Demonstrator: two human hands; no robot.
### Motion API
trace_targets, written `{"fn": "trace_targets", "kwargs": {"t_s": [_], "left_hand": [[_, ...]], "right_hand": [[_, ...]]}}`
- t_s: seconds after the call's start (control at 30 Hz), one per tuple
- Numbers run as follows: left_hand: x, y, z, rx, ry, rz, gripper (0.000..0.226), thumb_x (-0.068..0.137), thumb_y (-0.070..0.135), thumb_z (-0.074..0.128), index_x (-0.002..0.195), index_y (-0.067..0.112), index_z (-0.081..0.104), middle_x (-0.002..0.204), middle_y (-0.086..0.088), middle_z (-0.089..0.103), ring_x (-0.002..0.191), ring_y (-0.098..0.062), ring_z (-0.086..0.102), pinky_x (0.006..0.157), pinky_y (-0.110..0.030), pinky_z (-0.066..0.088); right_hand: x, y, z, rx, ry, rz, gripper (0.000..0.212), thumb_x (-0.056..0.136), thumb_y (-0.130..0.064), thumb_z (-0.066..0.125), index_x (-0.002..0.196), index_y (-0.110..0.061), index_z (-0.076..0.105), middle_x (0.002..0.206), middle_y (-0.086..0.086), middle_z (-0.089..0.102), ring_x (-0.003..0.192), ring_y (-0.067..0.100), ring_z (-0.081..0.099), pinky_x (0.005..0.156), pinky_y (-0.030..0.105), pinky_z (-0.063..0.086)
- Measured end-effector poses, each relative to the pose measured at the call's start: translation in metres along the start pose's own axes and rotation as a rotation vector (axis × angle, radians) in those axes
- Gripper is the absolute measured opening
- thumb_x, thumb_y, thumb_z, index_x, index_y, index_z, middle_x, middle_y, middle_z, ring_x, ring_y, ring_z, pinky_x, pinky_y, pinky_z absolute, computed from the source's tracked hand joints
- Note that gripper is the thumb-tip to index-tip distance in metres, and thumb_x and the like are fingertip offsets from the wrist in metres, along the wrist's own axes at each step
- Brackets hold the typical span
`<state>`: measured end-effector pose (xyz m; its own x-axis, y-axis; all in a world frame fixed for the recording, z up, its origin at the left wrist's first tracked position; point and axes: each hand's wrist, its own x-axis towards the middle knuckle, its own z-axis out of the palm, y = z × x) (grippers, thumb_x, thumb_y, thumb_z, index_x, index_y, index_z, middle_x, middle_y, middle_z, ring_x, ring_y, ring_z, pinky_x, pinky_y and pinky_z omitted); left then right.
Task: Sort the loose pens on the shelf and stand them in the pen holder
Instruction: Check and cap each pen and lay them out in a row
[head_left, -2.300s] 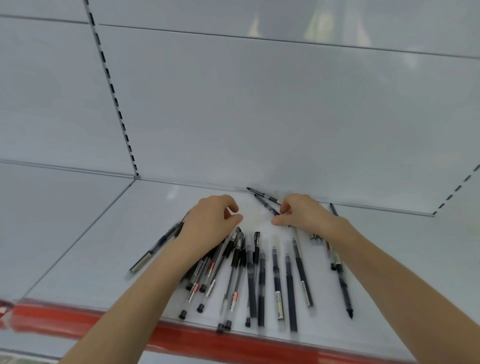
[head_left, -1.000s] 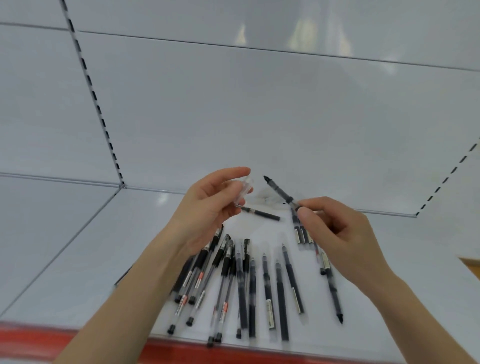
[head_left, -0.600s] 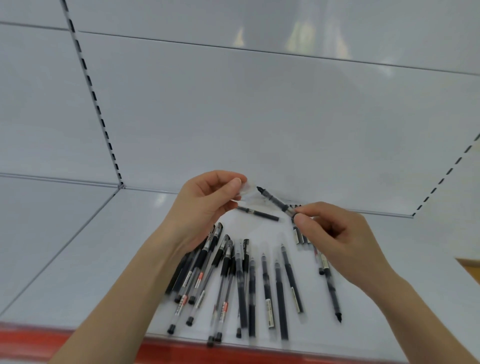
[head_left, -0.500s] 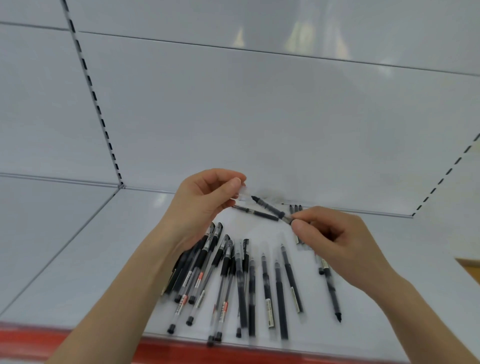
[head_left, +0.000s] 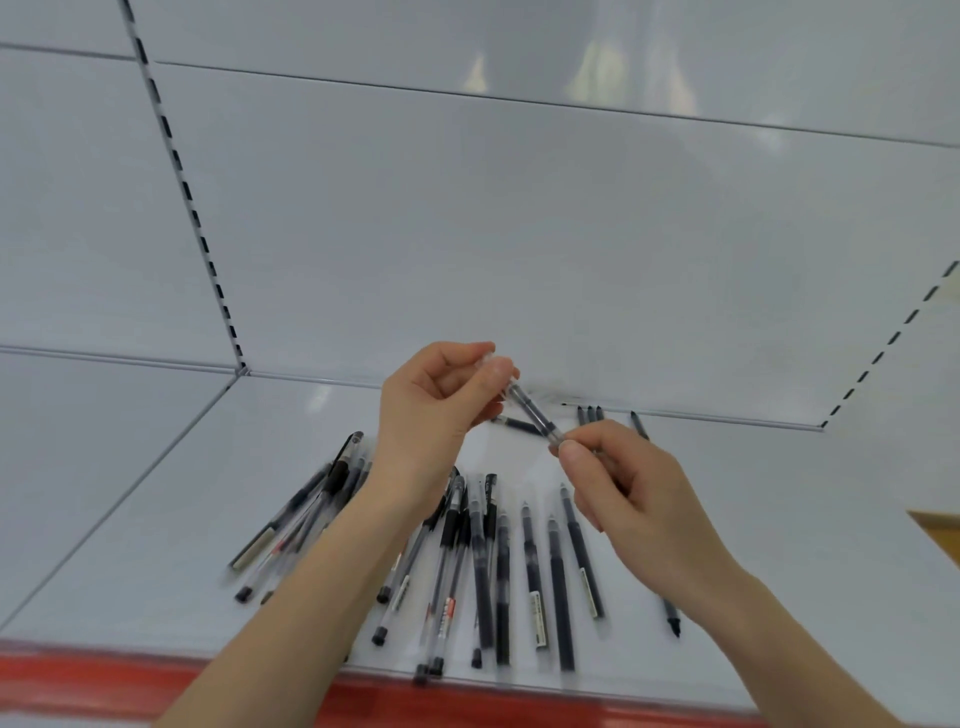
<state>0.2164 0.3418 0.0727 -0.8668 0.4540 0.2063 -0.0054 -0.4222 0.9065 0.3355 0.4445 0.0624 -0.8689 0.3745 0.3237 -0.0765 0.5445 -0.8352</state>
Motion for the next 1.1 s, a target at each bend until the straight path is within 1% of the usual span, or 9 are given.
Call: {"fn": "trace_targets", "kwargs": {"t_s": [0.17, 0.27, 0.37, 0.5, 0.67, 0.77, 0.87, 1.0, 1.1], "left_hand": [[0.002, -0.001, -0.007, -0.012, 0.042, -0.019, 0.006, 0.082, 0.007, 0.063, 0.085, 0.012, 0.063, 0.068, 0.0, 0.072, 0.067, -0.013, 0.067, 0.061, -0.021, 0.055], [0.005, -0.002, -0.022, 0.095, 0.122, -0.028, 0.005, 0.083, 0.007, 0.064, 0.082, 0.012, 0.065, 0.062, 0.002, 0.069, 0.059, -0.009, 0.065, 0.054, -0.018, 0.052], [0.004, -0.01, -0.041, 0.388, 0.186, -0.008, 0.005, 0.082, 0.011, 0.066, 0.081, 0.015, 0.068, 0.063, 0.0, 0.068, 0.056, -0.011, 0.063, 0.055, -0.021, 0.052], [0.0, -0.023, -0.054, 0.915, 0.138, 0.067, 0.005, 0.081, 0.02, 0.065, 0.084, 0.019, 0.069, 0.071, 0.007, 0.065, 0.065, -0.009, 0.059, 0.068, -0.021, 0.045], [-0.004, -0.025, -0.059, 1.193, 0.086, 0.047, 0.02, 0.083, 0.031, 0.061, 0.098, 0.018, 0.067, 0.075, 0.008, 0.057, 0.079, -0.015, 0.057, 0.073, -0.024, 0.043], [-0.002, -0.028, -0.061, 1.301, 0.022, 0.027, 0.025, 0.086, 0.036, 0.057, 0.102, 0.018, 0.064, 0.083, 0.006, 0.057, 0.085, -0.016, 0.056, 0.071, -0.024, 0.041], [0.004, -0.029, -0.059, 1.387, -0.012, 0.024, 0.031, 0.089, 0.038, 0.053, 0.111, 0.017, 0.06, 0.102, -0.003, 0.06, 0.091, -0.019, 0.054, 0.073, -0.025, 0.037], [0.032, -0.036, -0.052, 1.421, -0.107, 0.09, 0.027, 0.092, 0.025, 0.05, 0.114, 0.012, 0.061, 0.111, -0.009, 0.059, 0.1, -0.024, 0.056, 0.083, -0.029, 0.039], [0.062, -0.047, -0.042, 1.461, -0.218, 0.113, 0.028, 0.094, 0.016, 0.047, 0.118, 0.007, 0.059, 0.119, -0.012, 0.057, 0.108, -0.026, 0.054, 0.089, -0.031, 0.039]], "right_hand": [[0.014, -0.001, -0.004, -0.006, -0.133, 0.072, 0.018, 0.092, -0.025, 0.05, 0.077, -0.022, 0.06, 0.046, -0.004, 0.054, 0.045, 0.009, 0.045, 0.048, 0.018, 0.038], [0.038, 0.012, -0.016, -0.125, -0.18, 0.12, 0.021, 0.093, -0.023, 0.049, 0.079, -0.016, 0.063, 0.06, -0.004, 0.066, 0.053, 0.004, 0.055, 0.053, 0.015, 0.042], [0.064, 0.04, -0.016, -0.367, -0.106, 0.073, 0.016, 0.089, -0.018, 0.055, 0.076, -0.014, 0.063, 0.073, 0.001, 0.066, 0.068, 0.015, 0.058, 0.064, 0.024, 0.043], [0.091, 0.064, 0.006, -0.578, -0.183, 0.047, 0.019, 0.09, -0.02, 0.053, 0.096, -0.007, 0.065, 0.096, 0.006, 0.065, 0.091, 0.021, 0.058, 0.082, 0.031, 0.045], [0.106, 0.075, 0.03, -0.861, -0.278, 0.014, 0.024, 0.091, -0.022, 0.052, 0.1, -0.002, 0.063, 0.1, 0.014, 0.062, 0.095, 0.029, 0.058, 0.075, 0.035, 0.044], [0.104, 0.075, 0.03, -0.8, -0.304, 0.043, 0.024, 0.091, -0.017, 0.05, 0.098, 0.0, 0.065, 0.1, 0.014, 0.067, 0.091, 0.03, 0.061, 0.078, 0.037, 0.048], [0.096, 0.07, 0.011, -0.595, -0.173, 0.063, 0.021, 0.091, -0.017, 0.051, 0.098, -0.004, 0.066, 0.094, 0.007, 0.067, 0.088, 0.024, 0.06, 0.079, 0.031, 0.046], [0.081, 0.063, -0.029, -0.426, 0.085, 0.103, 0.013, 0.089, -0.015, 0.055, 0.094, -0.006, 0.065, 0.08, 0.001, 0.06, 0.075, 0.016, 0.054, 0.058, 0.011, 0.036], [0.065, 0.063, -0.047, -0.446, 0.087, 0.164, 0.012, 0.09, -0.017, 0.055, 0.092, -0.009, 0.064, 0.079, 0.001, 0.061, 0.073, 0.013, 0.053, 0.055, 0.012, 0.036]]}}
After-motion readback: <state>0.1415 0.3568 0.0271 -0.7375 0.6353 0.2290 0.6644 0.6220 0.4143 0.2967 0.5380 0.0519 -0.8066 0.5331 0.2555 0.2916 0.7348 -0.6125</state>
